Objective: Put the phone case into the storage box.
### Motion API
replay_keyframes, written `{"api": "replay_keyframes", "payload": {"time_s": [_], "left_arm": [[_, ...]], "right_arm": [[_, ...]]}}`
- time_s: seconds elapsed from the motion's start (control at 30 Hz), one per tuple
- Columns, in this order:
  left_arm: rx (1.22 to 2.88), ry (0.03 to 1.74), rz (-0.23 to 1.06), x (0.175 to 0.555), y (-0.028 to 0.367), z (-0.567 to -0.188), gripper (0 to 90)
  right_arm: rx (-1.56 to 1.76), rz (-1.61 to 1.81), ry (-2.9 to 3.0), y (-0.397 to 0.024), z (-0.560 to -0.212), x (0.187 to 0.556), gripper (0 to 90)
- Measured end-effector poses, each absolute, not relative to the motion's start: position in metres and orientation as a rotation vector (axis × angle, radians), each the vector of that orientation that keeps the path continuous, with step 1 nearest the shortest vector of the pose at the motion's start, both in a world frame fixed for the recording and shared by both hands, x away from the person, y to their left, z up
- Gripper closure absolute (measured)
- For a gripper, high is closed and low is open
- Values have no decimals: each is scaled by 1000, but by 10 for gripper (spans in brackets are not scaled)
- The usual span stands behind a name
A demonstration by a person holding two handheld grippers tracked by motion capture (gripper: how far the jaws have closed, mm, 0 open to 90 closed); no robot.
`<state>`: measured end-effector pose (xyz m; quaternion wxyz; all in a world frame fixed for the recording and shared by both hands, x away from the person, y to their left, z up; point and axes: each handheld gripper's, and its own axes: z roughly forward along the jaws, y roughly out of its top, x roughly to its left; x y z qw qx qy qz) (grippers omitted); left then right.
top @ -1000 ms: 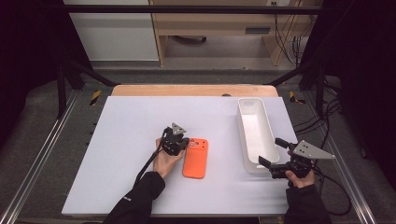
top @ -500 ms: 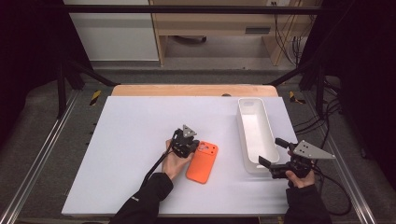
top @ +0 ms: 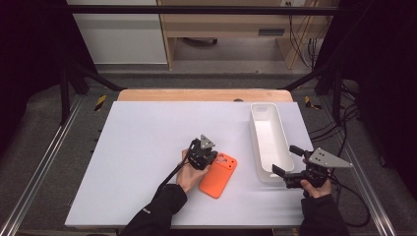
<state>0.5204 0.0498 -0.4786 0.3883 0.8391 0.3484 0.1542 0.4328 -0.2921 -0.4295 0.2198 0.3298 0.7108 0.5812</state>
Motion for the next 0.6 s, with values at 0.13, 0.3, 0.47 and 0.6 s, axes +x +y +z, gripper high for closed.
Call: {"api": "replay_keyframes", "payload": {"time_s": [0.13, 0.3, 0.47, 0.6], "left_arm": [[2138, 866, 382, 519, 46, -479, 899], [2133, 860, 368, 519, 49, -476, 892], [2097, 831, 379, 515, 57, -461, 852], [2064, 791, 385, 507, 67, -445, 789]], "right_arm": [[912, 1602, 1966, -292, -430, 433, 4], [912, 1603, 1966, -292, -430, 433, 4], [909, 1604, 1961, -293, -429, 433, 4], [911, 1604, 1959, -293, -429, 432, 4]]}}
